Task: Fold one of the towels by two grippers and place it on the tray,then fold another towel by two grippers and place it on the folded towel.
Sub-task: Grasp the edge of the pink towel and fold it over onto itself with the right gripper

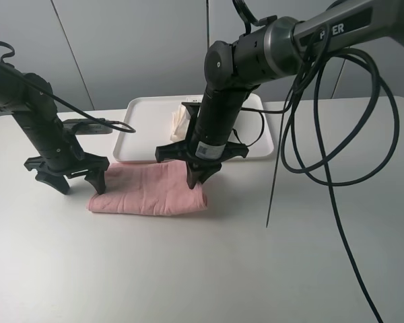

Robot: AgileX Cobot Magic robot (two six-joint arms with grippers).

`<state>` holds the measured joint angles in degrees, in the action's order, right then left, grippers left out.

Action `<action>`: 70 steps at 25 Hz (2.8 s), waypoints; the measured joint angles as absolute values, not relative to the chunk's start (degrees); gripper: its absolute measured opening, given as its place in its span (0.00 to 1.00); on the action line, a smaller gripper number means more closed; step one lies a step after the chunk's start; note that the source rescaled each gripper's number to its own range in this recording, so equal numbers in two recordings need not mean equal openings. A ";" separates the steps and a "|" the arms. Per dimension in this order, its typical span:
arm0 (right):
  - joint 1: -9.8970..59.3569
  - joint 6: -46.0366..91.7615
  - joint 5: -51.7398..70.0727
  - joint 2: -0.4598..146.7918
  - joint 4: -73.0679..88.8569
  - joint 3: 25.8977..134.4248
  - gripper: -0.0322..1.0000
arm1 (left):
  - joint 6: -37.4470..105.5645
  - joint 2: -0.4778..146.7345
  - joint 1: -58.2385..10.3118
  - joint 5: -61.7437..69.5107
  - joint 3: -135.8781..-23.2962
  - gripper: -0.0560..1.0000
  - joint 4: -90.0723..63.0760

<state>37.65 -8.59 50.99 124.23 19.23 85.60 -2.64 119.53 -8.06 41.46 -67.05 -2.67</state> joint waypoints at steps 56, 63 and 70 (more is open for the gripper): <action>38.98 27.85 37.78 132.91 78.97 85.50 0.08 | -2.86 119.53 -8.06 41.59 -67.05 0.99 -2.67; 40.31 34.30 37.35 134.48 83.99 85.50 0.08 | -2.86 119.53 -8.06 41.59 -67.05 0.99 -2.77; 40.84 37.48 36.22 134.62 86.24 85.50 0.08 | -2.37 119.53 -8.06 41.59 -67.05 0.99 -2.77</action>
